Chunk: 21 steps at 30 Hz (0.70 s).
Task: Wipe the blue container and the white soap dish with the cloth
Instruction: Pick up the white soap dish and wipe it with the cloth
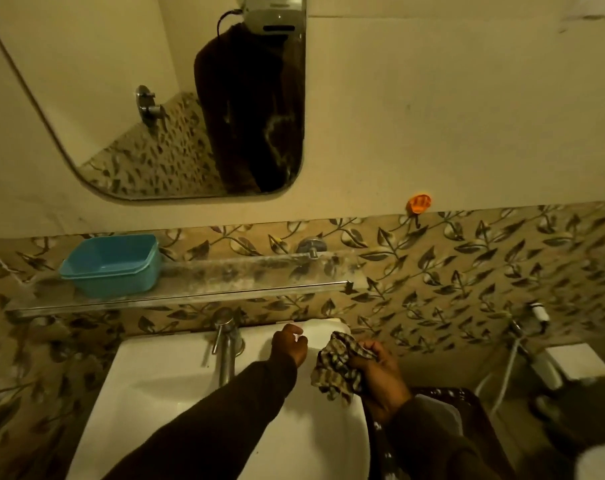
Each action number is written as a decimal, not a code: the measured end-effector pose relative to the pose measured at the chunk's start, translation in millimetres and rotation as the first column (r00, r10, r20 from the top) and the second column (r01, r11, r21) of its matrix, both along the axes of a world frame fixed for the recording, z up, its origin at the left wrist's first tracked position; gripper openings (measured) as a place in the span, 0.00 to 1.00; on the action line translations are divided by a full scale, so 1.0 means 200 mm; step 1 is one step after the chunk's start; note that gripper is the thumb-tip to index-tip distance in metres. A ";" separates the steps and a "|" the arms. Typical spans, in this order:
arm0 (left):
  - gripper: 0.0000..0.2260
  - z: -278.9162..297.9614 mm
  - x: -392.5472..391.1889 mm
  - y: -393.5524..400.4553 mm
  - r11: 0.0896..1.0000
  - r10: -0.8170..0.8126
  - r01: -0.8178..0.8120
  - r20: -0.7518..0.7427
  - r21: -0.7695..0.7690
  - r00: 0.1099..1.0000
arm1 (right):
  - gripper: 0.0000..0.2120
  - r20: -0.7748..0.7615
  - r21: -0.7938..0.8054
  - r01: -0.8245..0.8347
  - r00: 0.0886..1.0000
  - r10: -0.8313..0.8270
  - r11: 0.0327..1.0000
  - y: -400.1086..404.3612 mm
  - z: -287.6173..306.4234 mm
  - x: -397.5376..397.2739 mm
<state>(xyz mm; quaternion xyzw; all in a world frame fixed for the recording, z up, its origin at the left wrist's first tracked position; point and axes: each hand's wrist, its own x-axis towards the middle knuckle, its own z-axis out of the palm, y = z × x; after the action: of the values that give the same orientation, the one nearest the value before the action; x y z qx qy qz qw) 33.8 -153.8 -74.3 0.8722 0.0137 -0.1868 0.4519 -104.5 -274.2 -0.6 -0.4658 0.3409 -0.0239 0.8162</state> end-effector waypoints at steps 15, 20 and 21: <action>0.17 -0.08 0.09 -0.11 0.993 0.107 -0.107 0.003 0.055 0.994 | 0.20 0.022 0.106 0.162 0.986 -0.165 0.981 -0.17 -0.05 0.07; 0.11 0.06 -0.07 -0.04 0.884 0.273 -0.331 -0.211 -0.329 0.939 | 0.26 0.081 0.131 0.069 0.994 -0.080 0.989 -0.11 0.01 0.12; 0.09 0.08 -0.11 -0.01 0.833 0.263 -0.364 -0.281 -0.417 0.923 | 0.27 0.107 0.114 0.039 0.993 -0.051 0.993 -0.08 0.03 0.13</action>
<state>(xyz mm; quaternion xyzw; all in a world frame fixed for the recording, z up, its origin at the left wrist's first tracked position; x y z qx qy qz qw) 12.1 -154.8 -58.6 0.7001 0.1605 -0.1991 0.6666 -78.7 -289.4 5.1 -0.4098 0.3069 -0.0486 0.8576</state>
